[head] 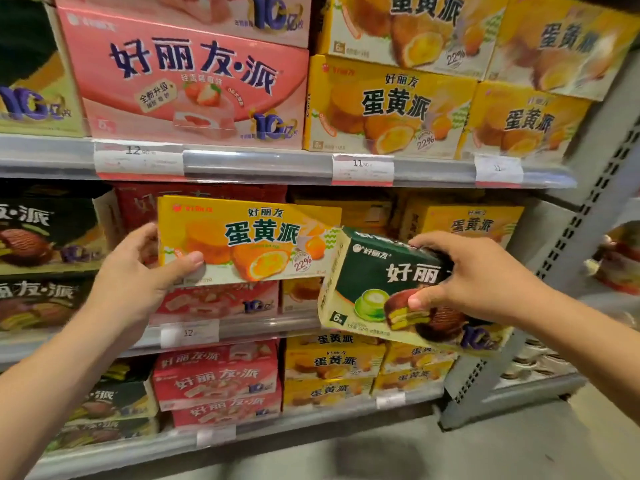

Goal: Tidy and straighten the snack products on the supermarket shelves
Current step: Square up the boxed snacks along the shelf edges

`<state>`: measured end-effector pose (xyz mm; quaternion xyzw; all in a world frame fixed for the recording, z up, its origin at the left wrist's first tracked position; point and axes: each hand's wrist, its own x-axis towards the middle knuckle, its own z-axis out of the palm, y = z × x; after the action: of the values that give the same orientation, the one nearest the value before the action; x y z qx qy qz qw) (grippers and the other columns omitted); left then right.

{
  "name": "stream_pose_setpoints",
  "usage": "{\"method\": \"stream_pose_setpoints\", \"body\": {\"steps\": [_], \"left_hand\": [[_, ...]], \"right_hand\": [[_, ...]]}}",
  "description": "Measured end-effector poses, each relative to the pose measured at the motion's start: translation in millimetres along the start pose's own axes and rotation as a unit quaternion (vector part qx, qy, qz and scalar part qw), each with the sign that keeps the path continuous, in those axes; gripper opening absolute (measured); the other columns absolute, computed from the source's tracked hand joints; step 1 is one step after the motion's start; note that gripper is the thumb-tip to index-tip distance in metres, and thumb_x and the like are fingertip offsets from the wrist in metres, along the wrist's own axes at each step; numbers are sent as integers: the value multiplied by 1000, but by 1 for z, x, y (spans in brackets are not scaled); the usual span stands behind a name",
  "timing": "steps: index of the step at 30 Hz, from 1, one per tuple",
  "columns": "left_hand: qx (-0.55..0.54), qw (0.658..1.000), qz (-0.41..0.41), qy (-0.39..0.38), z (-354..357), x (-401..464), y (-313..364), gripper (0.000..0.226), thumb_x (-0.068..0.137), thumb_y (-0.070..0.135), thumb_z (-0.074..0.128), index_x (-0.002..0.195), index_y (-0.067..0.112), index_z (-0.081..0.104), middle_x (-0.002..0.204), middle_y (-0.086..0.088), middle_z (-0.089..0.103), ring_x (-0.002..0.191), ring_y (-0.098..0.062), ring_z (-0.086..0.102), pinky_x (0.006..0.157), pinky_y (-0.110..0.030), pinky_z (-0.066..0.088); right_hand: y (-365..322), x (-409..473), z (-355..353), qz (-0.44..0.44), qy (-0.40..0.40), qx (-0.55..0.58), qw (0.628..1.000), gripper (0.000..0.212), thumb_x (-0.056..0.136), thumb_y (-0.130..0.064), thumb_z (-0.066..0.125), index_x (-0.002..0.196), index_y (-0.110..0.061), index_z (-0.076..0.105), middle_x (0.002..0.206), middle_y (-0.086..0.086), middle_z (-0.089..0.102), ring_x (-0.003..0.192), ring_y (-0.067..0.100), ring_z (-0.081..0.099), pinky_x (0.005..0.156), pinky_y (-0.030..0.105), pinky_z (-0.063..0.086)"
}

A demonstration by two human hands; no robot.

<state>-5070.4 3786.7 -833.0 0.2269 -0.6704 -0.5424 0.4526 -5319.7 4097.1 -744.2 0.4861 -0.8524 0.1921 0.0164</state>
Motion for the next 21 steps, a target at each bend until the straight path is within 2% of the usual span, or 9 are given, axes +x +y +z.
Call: {"method": "stream_pose_setpoints", "body": {"steps": [3, 5, 8, 10, 13, 15, 17, 18, 21], "left_hand": [[70, 997, 7, -9, 32, 14, 3, 45, 66, 46, 81, 106, 37, 62, 95, 13, 74, 82, -2, 70, 66, -26, 52], [99, 995, 15, -12, 50, 23, 0, 41, 72, 45, 81, 106, 36, 60, 93, 15, 71, 83, 0, 67, 68, -25, 47], [131, 991, 16, -14, 80, 36, -5, 45, 80, 41, 78, 111, 18, 55, 100, 5, 68, 89, -11, 62, 74, -32, 47], [175, 984, 14, -15, 98, 44, -5, 41, 83, 41, 75, 98, 9, 55, 88, -4, 62, 77, -16, 56, 64, -33, 42], [262, 964, 11, -46, 118, 58, -6, 44, 84, 45, 71, 72, 8, 51, 64, -5, 52, 59, -21, 49, 52, -31, 32], [308, 947, -3, -88, 130, 64, -4, 43, 85, 48, 69, 71, 10, 55, 62, -4, 55, 62, -25, 54, 53, -32, 34], [353, 928, -19, -115, 139, 67, -4, 42, 87, 51, 65, 81, 10, 62, 67, -3, 58, 68, -25, 56, 55, -32, 35], [361, 924, -24, -122, 143, 69, -6, 40, 87, 51, 65, 95, 11, 63, 75, -2, 59, 71, -23, 55, 58, -32, 37], [366, 921, -33, -125, 154, 69, -11, 56, 88, 46, 68, 130, 14, 50, 104, -4, 58, 91, -27, 55, 72, -33, 39]], "right_hand": [[3, -21, 1, -2, -6, 1, 1000, 79, 51, -54, 87, 122, -44, 53, 96, -28, 62, 89, -8, 60, 76, 21, 52], [6, -34, 3, 5, -12, 11, 1000, 82, 50, -55, 87, 124, -43, 53, 102, -23, 65, 90, -4, 61, 78, 26, 54], [13, -50, 6, 12, -16, 18, 1000, 83, 51, -57, 86, 125, -44, 51, 106, -20, 66, 93, 0, 62, 80, 29, 55], [18, -58, 8, 14, -15, 15, 1000, 81, 54, -58, 85, 125, -45, 50, 106, -19, 66, 94, 1, 61, 80, 29, 55], [26, -64, 9, 26, -17, 16, 999, 80, 55, -58, 85, 125, -46, 48, 111, -20, 64, 97, 1, 60, 81, 33, 55], [31, -65, 8, 39, -18, 17, 999, 81, 56, -58, 84, 127, -45, 47, 113, -20, 63, 99, 2, 60, 83, 34, 55], [35, -65, 6, 46, -17, 7, 999, 82, 57, -58, 84, 128, -44, 47, 114, -19, 63, 101, 4, 59, 84, 35, 55], [37, -65, 4, 50, -15, 2, 999, 82, 57, -58, 84, 129, -44, 46, 114, -18, 63, 101, 5, 58, 85, 36, 54], [38, -65, 2, 55, -13, 1, 998, 80, 58, -58, 83, 127, -45, 46, 113, -16, 63, 101, 6, 58, 85, 36, 54]]}}
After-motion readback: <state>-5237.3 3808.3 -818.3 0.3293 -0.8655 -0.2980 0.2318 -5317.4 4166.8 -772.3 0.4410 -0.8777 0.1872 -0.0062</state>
